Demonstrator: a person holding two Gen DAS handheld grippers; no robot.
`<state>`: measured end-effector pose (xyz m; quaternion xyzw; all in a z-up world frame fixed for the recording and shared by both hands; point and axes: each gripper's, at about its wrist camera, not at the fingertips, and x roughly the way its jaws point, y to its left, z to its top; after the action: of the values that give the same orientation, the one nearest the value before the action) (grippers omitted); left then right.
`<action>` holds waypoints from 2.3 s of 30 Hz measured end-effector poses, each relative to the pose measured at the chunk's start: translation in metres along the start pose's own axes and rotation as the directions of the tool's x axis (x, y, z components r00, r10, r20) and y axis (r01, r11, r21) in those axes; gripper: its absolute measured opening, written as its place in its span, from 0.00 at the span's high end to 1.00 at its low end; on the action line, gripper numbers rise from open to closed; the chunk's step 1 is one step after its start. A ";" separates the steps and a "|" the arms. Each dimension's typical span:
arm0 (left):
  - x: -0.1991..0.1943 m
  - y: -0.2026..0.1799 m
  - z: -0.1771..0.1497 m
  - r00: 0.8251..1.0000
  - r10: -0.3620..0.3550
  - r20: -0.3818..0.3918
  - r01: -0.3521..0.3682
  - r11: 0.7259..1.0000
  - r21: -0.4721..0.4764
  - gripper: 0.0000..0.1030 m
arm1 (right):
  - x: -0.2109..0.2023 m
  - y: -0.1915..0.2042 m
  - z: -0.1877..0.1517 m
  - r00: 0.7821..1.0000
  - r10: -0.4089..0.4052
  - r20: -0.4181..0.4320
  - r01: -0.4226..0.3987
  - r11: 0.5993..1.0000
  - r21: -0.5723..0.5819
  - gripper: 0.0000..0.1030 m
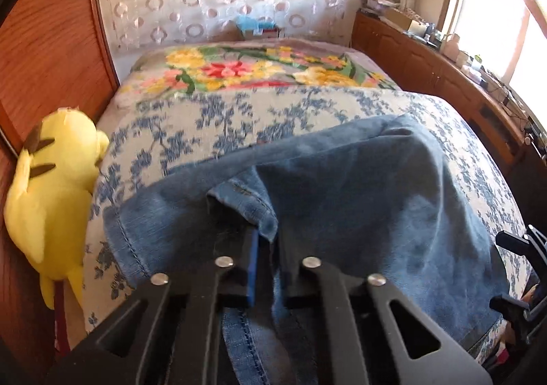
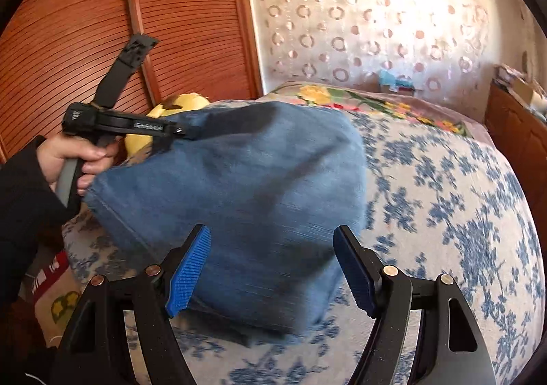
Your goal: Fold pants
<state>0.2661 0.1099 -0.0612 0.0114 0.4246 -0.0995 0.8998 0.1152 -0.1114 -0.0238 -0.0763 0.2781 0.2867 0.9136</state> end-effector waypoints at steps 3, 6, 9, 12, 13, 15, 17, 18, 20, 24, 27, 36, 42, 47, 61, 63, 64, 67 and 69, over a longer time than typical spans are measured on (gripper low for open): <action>-0.016 -0.002 0.002 0.999 0.013 0.041 -0.014 1.000 0.015 0.95 | 0.001 0.015 0.004 1.000 0.029 -0.003 -0.029 0.999 -0.033 0.26; -0.038 0.008 0.009 0.995 0.032 0.094 -0.032 0.999 0.003 0.96 | 0.006 0.023 0.004 0.998 0.054 -0.016 -0.054 0.997 -0.047 0.26; -0.058 0.022 0.019 0.990 0.051 0.134 -0.049 0.999 -0.014 0.96 | 0.008 0.024 0.005 0.998 0.063 -0.022 -0.064 0.997 -0.049 0.26; -0.068 0.034 0.028 0.984 0.083 0.158 -0.080 0.997 -0.024 0.96 | 0.003 0.022 0.007 0.998 0.069 -0.011 -0.069 0.997 -0.043 0.26; -0.069 0.038 0.031 0.984 0.086 0.158 -0.082 0.996 -0.031 0.96 | 0.001 0.021 0.008 0.998 0.068 -0.007 -0.068 0.997 -0.043 0.26; -0.064 0.042 0.034 0.985 0.096 0.146 -0.092 0.995 -0.032 0.96 | -0.002 0.019 0.010 0.998 0.058 0.001 -0.058 0.997 -0.048 0.26; -0.054 0.045 0.033 0.988 0.101 0.116 -0.097 0.995 -0.034 0.94 | -0.005 0.017 0.006 0.999 0.046 0.003 -0.046 0.998 -0.048 0.26; -0.048 0.045 0.031 0.990 0.105 0.094 -0.102 0.994 -0.036 0.93 | -0.005 0.015 0.006 0.999 0.041 0.001 -0.041 0.998 -0.044 0.26; -0.041 0.043 0.024 0.992 0.110 0.069 -0.108 0.994 -0.031 0.86 | -0.005 0.014 0.004 0.999 0.033 -0.004 -0.034 0.999 -0.034 0.26; -0.044 0.035 0.004 0.992 0.107 0.070 -0.106 0.994 -0.013 0.64 | -0.010 0.008 0.000 1.000 0.016 -0.005 -0.016 1.000 -0.015 0.26; -0.056 0.030 -0.013 0.992 0.084 0.089 -0.084 0.996 -0.011 0.54 | -0.016 0.002 -0.003 1.000 0.009 -0.005 -0.009 1.000 0.005 0.26; -0.090 0.007 -0.082 0.992 0.012 0.126 -0.005 0.999 -0.053 0.54 | -0.045 -0.009 -0.017 0.999 -0.046 0.003 0.046 0.999 0.016 0.26; -0.092 -0.001 -0.115 0.993 -0.012 0.120 0.024 0.995 -0.100 0.54 | -0.054 -0.011 -0.030 0.998 -0.058 -0.035 0.058 0.998 0.013 0.26; -0.096 -0.009 -0.129 0.992 -0.023 0.128 0.037 0.993 -0.112 0.54 | -0.049 -0.008 -0.035 0.997 -0.048 -0.066 0.049 0.999 0.008 0.26; -0.105 -0.028 -0.126 0.984 -0.021 0.179 0.031 0.998 -0.049 0.95 | -0.024 -0.011 -0.013 0.998 -0.034 -0.046 0.037 0.997 0.067 0.26; -0.115 -0.024 -0.121 0.977 -0.013 0.213 0.026 0.998 -0.056 0.95 | -0.021 -0.010 -0.011 0.998 -0.043 -0.048 0.046 0.997 0.064 0.26; -0.124 -0.022 -0.115 0.971 -0.008 0.241 0.024 0.998 -0.064 0.95 | -0.019 -0.009 -0.010 0.998 -0.042 -0.051 0.045 0.997 0.064 0.26; -0.147 -0.016 -0.102 0.951 0.021 0.309 0.003 0.997 -0.076 0.95 | -0.011 -0.006 -0.009 0.997 -0.039 -0.073 0.043 0.998 0.054 0.26; -0.158 -0.010 -0.093 0.938 0.039 0.343 -0.009 0.996 -0.090 0.95 | -0.008 -0.001 -0.010 0.995 -0.048 -0.083 0.051 0.998 0.036 0.26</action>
<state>0.0959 0.1368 0.0012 -0.0403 0.2644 -0.0704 0.9610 0.1061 -0.1191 -0.0280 -0.0776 0.3188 0.2553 0.9095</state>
